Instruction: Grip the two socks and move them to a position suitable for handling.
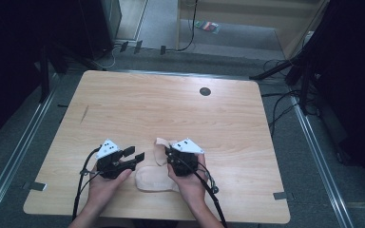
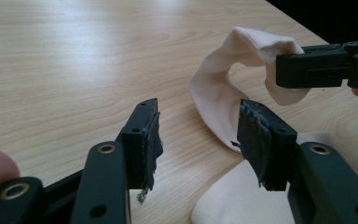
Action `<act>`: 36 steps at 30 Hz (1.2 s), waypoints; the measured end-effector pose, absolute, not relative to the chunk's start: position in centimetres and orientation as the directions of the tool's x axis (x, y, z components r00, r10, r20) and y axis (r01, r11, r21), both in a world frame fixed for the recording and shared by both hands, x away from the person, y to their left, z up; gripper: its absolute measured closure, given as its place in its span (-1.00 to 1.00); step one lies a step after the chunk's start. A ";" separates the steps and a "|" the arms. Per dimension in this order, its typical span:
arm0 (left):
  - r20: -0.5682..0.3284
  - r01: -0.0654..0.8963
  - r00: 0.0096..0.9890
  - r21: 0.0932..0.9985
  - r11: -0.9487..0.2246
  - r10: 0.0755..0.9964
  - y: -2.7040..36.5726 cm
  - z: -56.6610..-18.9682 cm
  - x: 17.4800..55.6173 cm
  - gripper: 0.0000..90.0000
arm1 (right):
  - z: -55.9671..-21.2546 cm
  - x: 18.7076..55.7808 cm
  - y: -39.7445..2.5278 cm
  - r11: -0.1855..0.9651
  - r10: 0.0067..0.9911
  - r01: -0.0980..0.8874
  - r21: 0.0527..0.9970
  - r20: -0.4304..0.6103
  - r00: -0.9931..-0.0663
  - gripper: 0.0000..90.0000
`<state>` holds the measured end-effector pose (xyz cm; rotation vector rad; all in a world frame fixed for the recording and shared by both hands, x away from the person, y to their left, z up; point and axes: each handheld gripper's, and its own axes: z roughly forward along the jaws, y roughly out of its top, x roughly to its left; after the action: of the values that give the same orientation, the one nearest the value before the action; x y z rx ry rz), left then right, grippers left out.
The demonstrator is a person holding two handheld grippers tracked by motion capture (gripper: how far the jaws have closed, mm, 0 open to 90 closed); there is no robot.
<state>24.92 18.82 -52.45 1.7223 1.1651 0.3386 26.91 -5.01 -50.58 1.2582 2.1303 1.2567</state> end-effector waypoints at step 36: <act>-0.309 0.678 0.550 0.708 -0.199 0.776 14.5 -52.4 30.4 1.00 | -47.8 27.5 -7.8 0.094 0.811 0.502 0.860 0.226 -0.540 0.86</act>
<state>30.36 14.49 -52.42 1.9325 1.1781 0.1455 27.49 -7.83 -47.80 1.2998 2.0713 1.4233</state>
